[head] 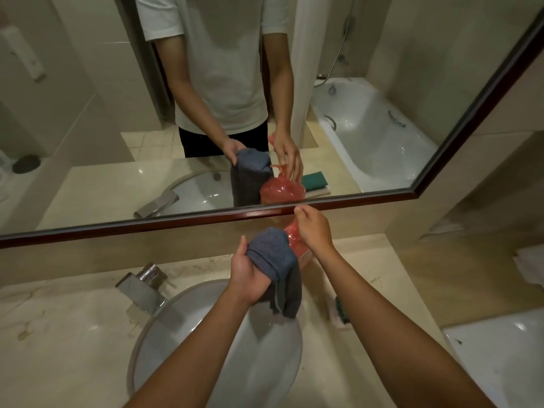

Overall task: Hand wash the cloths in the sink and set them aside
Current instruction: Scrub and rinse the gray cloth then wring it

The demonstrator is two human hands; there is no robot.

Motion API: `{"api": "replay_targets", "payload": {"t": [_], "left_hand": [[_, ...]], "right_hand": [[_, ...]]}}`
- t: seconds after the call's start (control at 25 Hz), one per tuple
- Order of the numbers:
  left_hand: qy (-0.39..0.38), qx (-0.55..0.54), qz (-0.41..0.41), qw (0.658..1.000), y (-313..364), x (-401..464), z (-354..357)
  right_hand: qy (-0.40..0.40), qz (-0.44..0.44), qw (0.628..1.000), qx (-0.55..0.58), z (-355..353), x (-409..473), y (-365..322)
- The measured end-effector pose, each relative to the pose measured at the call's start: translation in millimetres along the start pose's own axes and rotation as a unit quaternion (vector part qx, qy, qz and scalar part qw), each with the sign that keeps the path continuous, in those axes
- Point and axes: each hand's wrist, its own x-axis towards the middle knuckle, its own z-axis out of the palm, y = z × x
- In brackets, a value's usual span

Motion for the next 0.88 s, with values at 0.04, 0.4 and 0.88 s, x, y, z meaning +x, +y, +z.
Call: {"api": "replay_targets", "payload": {"t": [0.04, 0.4, 0.88], "left_hand": [[-0.004, -0.003, -0.002, 1.000, -3, 8, 5], [-0.021, -0.009, 0.019, 1.000, -15, 29, 17], [-0.001, -0.010, 0.040, 0.999, -20, 29, 18]], "right_hand": [[-0.015, -0.010, 1.000, -0.015, 3, 5, 4], [-0.019, -0.087, 0.983, -0.158, 9, 13, 26], [-0.034, -0.074, 0.976, -0.204, 13, 12, 29]]}}
